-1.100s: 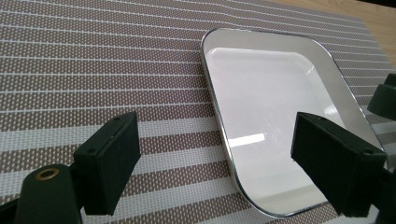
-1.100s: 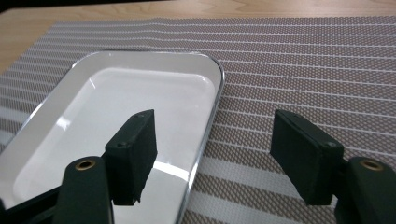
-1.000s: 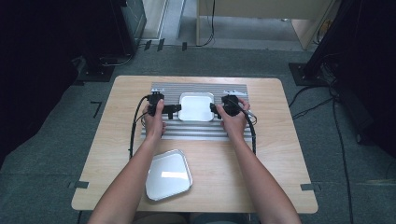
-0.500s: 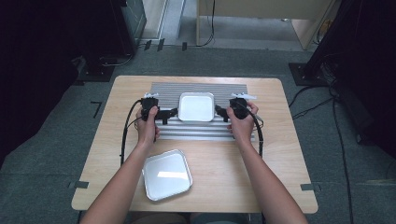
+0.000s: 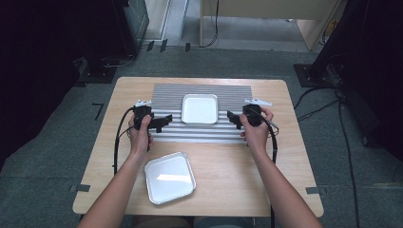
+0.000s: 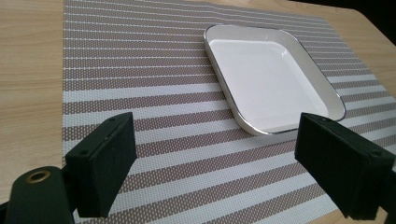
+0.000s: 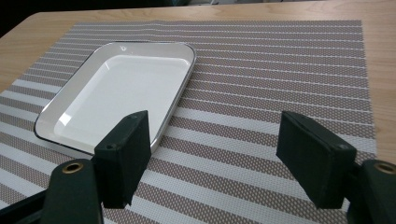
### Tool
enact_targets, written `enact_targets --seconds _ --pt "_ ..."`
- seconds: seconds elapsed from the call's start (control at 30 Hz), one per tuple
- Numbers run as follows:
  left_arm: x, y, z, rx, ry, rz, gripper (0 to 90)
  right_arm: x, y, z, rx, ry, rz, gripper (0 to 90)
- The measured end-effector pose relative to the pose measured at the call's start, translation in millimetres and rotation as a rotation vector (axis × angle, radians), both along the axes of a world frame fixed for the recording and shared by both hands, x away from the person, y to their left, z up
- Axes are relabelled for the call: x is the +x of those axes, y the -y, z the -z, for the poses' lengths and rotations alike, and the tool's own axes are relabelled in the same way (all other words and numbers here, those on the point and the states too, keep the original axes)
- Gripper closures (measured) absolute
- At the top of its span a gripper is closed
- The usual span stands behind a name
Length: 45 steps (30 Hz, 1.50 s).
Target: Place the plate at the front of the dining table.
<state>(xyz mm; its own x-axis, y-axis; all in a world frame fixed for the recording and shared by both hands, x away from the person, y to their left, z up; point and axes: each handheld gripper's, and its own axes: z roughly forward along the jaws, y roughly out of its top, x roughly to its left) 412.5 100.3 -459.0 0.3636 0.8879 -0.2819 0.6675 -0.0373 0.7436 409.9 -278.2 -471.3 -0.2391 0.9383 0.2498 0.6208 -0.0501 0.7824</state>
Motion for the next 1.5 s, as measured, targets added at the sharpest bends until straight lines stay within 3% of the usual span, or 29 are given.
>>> enact_targets --seconds 0.23,0.4,0.7,1.03,1.5 --pt "-16.5 -7.9 -3.6 0.047 0.049 0.001 12.6 -15.5 17.4 -2.3 -0.033 0.022 0.014 26.7" --pt "-29.3 -20.7 -4.8 0.050 0.063 -0.010 12.6 -28.1 30.3 -4.1 -0.037 0.033 0.023 26.7" --pt "-50.2 -45.6 1.2 0.068 0.067 -0.052 12.6 -49.8 45.4 -5.4 -0.029 0.042 0.023 26.7" --pt "-69.2 -74.8 12.9 0.091 0.050 -0.087 12.6 -69.7 66.2 3.1 -0.040 0.032 0.045 26.7" --pt "-95.7 -103.0 23.6 0.131 0.039 -0.117 12.6 -105.0 95.5 12.3 -0.039 0.036 0.077 26.8"
